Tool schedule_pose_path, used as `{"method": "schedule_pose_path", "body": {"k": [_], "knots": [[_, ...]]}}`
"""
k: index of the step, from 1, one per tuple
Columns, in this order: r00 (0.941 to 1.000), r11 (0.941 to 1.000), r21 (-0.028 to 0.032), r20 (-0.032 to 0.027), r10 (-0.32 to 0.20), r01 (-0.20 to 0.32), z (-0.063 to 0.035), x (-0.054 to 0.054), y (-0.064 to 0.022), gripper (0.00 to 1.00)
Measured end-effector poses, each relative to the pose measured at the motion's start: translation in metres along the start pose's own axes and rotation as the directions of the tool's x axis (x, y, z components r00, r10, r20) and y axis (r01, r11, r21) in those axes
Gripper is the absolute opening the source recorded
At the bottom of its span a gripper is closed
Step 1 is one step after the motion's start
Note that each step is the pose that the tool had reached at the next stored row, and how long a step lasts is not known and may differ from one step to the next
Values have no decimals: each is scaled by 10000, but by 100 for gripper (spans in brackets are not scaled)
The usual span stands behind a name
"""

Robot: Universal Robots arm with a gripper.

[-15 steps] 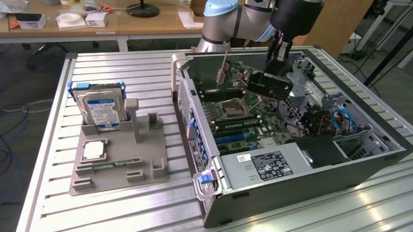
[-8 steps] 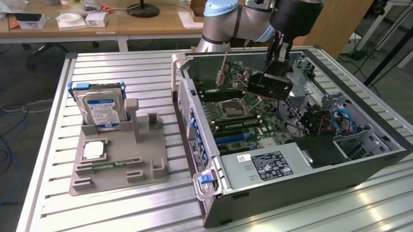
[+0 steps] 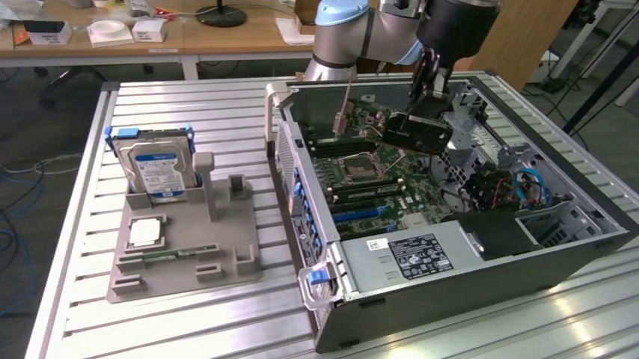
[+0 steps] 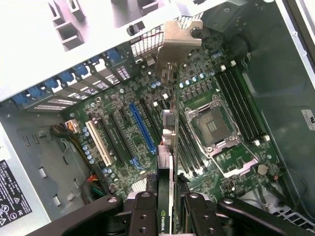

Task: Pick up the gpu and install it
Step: 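Insert the gpu into the slot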

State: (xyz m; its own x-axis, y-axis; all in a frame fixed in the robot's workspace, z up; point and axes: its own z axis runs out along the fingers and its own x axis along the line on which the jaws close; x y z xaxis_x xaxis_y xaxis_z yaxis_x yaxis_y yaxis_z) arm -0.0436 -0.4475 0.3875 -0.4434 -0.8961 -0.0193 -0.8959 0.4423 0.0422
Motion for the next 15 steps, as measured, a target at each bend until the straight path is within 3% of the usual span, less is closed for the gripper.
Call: {"method": "schedule_pose_path", "body": {"k": [15], "knots": [[9963, 9963, -18, -36, -855, 854, 21, 0, -1, 26]]}}
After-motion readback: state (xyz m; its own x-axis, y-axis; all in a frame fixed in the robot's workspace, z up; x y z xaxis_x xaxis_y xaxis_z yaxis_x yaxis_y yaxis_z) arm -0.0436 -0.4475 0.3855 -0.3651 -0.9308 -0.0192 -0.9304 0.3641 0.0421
